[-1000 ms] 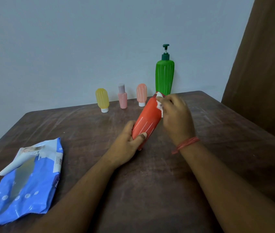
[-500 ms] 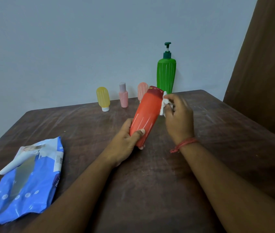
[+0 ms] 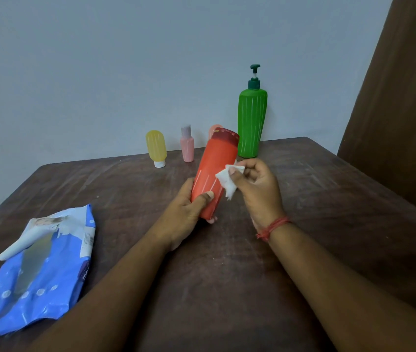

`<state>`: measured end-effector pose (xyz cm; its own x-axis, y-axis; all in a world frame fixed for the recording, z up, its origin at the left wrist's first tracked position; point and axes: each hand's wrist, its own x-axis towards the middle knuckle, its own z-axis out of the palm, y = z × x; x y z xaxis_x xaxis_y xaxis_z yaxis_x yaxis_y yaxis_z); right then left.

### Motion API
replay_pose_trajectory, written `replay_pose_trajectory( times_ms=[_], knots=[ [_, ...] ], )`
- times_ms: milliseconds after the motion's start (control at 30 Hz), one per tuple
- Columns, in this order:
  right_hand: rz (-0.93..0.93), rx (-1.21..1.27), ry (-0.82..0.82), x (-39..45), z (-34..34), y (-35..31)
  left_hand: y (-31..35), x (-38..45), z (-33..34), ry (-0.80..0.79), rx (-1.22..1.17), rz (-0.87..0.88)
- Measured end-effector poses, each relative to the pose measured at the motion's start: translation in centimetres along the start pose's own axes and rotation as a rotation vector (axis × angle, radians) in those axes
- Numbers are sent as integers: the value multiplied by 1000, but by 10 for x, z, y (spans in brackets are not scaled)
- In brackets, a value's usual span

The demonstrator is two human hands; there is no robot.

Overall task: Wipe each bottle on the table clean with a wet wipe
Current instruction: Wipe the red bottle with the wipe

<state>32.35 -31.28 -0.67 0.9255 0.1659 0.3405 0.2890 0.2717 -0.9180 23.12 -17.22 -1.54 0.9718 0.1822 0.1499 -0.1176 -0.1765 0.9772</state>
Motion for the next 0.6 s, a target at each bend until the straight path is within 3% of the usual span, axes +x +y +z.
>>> replay_pose_trajectory(
  times_ms=[167,333,500,600],
  knots=[
    [-41,7,178,14,-8,-11,-2,0,1,-60,158,3],
    [32,-78,-11,0,2,8,0,-1,1,0,27,8],
    [7,-84,237,12,-2,-4,0,-2,2,-56,171,-18],
    [28,-151,64,0,0,5,0,-1,1,-17,107,-7]
  ],
)
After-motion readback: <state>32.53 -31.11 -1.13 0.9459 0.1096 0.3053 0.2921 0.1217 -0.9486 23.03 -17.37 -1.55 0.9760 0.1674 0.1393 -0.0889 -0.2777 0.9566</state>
